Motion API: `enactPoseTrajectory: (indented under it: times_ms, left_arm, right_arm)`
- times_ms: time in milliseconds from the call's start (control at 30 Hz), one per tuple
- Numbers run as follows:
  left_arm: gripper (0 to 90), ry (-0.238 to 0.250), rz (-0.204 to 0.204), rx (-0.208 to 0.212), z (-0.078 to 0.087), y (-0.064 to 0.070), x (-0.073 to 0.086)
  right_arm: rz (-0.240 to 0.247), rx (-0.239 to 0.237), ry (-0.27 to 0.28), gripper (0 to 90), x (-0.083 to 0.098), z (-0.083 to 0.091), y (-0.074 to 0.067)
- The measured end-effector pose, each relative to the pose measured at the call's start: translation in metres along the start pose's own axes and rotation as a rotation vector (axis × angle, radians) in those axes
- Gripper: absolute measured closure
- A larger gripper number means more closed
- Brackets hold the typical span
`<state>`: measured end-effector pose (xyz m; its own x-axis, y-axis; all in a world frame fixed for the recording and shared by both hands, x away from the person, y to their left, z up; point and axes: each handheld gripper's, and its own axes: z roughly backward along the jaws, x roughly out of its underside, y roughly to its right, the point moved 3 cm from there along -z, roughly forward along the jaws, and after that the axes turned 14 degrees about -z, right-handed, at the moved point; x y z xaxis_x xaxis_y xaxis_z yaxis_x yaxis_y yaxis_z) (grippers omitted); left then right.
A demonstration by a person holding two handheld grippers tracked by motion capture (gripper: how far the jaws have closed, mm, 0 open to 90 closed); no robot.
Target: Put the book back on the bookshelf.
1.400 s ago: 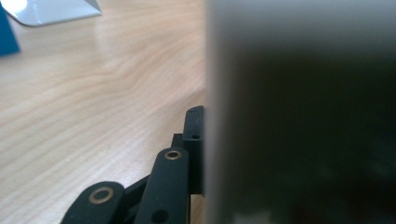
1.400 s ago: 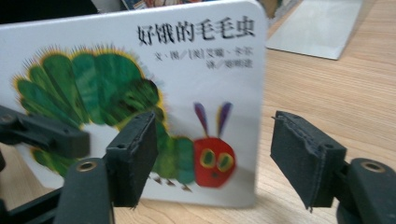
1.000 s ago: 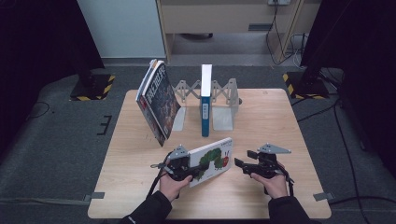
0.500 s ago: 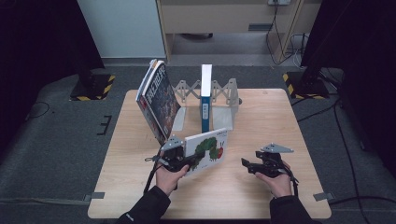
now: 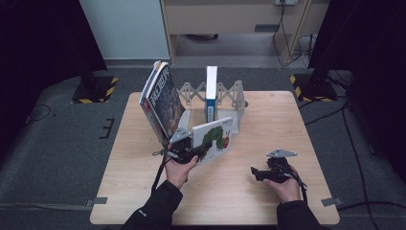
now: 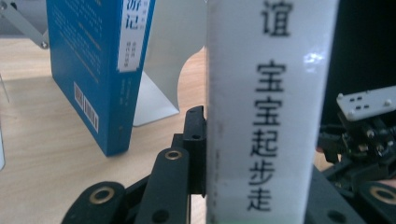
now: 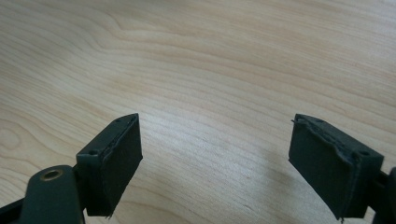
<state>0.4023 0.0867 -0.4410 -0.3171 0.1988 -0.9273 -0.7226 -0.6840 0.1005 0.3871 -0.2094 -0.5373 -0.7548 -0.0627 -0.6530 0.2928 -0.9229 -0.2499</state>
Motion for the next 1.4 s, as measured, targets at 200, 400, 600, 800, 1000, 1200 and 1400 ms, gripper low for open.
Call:
enactPoseTrajectory:
  times_ms: [200, 400, 600, 800, 1000, 1200, 1400]
  left_arm:
    - [74.4, 0.016, 0.004, -0.026, -0.007, -0.003, -0.008]
    - [74.4, 0.023, -0.005, -0.042, -0.017, -0.003, -0.015]
    - [74.4, 0.026, -0.033, -0.069, -0.029, -0.002, -0.022]
    - [74.4, 0.018, -0.050, -0.080, -0.042, 0.004, -0.026]
    - [74.4, 0.017, -0.061, -0.127, -0.056, 0.007, -0.030]
    - [74.5, 0.007, -0.077, -0.175, -0.064, 0.007, -0.030]
    - [74.5, 0.010, -0.060, -0.183, -0.074, 0.002, -0.030]
  right_arm:
    - [0.004, 0.036, -0.034, 15.2, 0.004, -0.003, 0.004]
    - [0.019, 0.058, -0.073, 13.9, 0.007, -0.008, 0.006]
    - [0.037, 0.068, -0.064, 12.2, 0.008, -0.009, 0.006]
    - [0.045, 0.072, -0.040, 8.4, 0.011, -0.011, 0.006]
    - [0.042, 0.067, -0.007, 7.6, 0.013, -0.012, 0.007]
    - [0.045, 0.066, 0.002, 6.7, 0.014, -0.012, 0.007]
    - [0.043, 0.063, 0.009, 6.2, 0.015, -0.012, 0.007]
